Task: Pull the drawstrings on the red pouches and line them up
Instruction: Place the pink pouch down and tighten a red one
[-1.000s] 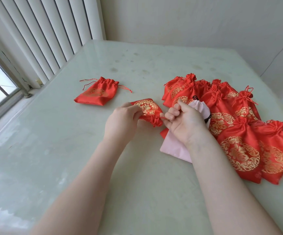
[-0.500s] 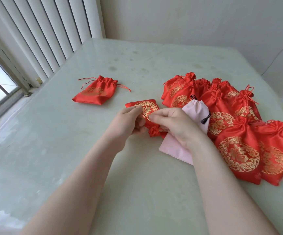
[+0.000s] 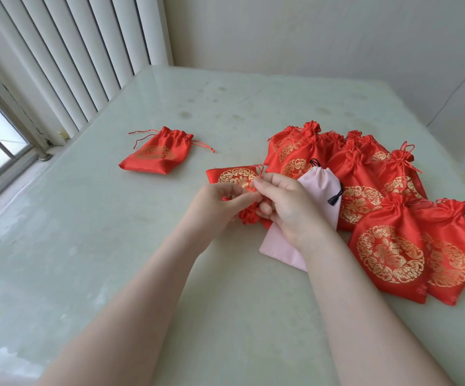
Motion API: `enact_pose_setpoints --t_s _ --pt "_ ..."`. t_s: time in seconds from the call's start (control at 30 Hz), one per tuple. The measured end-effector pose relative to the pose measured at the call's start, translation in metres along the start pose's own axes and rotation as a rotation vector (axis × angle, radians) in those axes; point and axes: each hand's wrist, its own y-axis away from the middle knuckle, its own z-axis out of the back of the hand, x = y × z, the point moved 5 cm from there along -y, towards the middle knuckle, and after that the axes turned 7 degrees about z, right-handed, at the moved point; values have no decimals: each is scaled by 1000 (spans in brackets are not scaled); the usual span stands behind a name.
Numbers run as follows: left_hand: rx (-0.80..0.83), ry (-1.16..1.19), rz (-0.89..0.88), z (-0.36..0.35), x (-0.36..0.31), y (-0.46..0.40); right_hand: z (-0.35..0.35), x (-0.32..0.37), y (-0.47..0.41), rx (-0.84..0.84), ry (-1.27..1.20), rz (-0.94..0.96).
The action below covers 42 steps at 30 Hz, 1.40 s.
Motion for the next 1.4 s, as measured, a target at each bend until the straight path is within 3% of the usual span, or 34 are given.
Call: enact_pose_setpoints --t_s 0.1,0.27,0.33,0.5,0.63,0.73,0.83,0.9,0.97,1.1,1.4 --pt "32 -54 -7 -3 -1 0 -2 0 0 -4 26 27" --pt "41 130 127 -2 3 -5 4 4 2 -77 -24 -18" --pt "10 42 125 -2 3 -6 7 8 3 -105 -5 16" --pt "-18 -414 -86 -10 -4 -3 8 31 6 -88 139 326" --pt "-9 -519 -303 -9 -8 -3 -4 32 6 22 269 479" --pt "69 -584 -511 -19 -13 7 -16 27 9 77 242 498" --pt "88 -549 -565 -22 -16 11 -21 26 9 96 193 465" --pt "65 -526 -514 -19 -14 7 -21 27 9 119 139 447" --pt "80 -429 -314 -13 -6 -2 -18 26 7 129 177 442" --pt "53 -118 -21 -4 8 -13 -8 21 4 118 607 489" --pt "88 94 52 -1 7 -11 -4 26 4 129 771 576"
